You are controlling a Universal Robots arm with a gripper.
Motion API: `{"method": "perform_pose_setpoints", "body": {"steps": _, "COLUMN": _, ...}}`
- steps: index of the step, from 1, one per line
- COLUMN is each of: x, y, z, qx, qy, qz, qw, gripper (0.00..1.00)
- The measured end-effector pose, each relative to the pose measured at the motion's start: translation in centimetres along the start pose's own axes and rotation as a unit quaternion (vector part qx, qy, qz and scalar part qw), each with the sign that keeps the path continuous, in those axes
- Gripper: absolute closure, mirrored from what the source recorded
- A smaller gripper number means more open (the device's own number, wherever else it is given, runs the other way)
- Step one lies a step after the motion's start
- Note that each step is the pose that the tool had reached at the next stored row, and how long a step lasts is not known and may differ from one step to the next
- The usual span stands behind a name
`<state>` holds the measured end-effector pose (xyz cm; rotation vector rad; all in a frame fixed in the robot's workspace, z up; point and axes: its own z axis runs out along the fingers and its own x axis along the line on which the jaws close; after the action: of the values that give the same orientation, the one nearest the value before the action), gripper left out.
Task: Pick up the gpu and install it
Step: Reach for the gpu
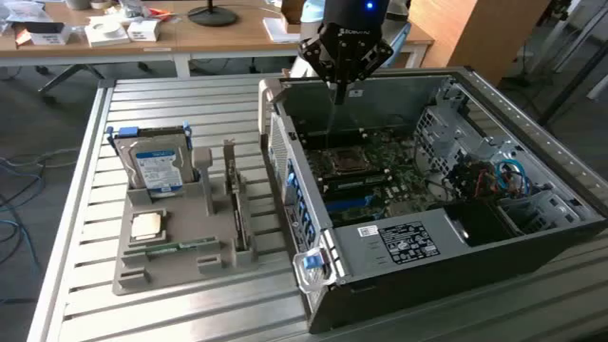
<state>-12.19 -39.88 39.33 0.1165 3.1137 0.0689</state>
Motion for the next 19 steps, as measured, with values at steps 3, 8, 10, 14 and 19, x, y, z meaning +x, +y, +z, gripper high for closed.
{"method": "perform_pose_setpoints", "body": {"steps": 3, "x": 0.0, "y": 0.0, "z": 0.0, "qx": 0.0, "qy": 0.0, "qz": 0.0, "qw": 1.0, "gripper": 0.89}}
{"method": "perform_pose_setpoints", "body": {"steps": 8, "x": 0.0, "y": 0.0, "z": 0.0, "qx": 0.0, "qy": 0.0, "qz": 0.0, "qw": 1.0, "gripper": 0.89}}
{"method": "perform_pose_setpoints", "body": {"steps": 10, "x": 0.0, "y": 0.0, "z": 0.0, "qx": 0.0, "qy": 0.0, "qz": 0.0, "qw": 1.0, "gripper": 0.89}}
{"method": "perform_pose_setpoints", "body": {"steps": 14, "x": 0.11, "y": -0.01, "z": 0.01, "qx": -0.0001, "qy": -0.0001, "qz": 0.0, "qw": 1.0, "gripper": 0.89}}
{"method": "perform_pose_setpoints", "body": {"steps": 19, "x": 0.94, "y": -0.07, "z": 0.0, "qx": 0.0, "qy": 0.0, "qz": 0.0, "qw": 1.0, "gripper": 0.89}}
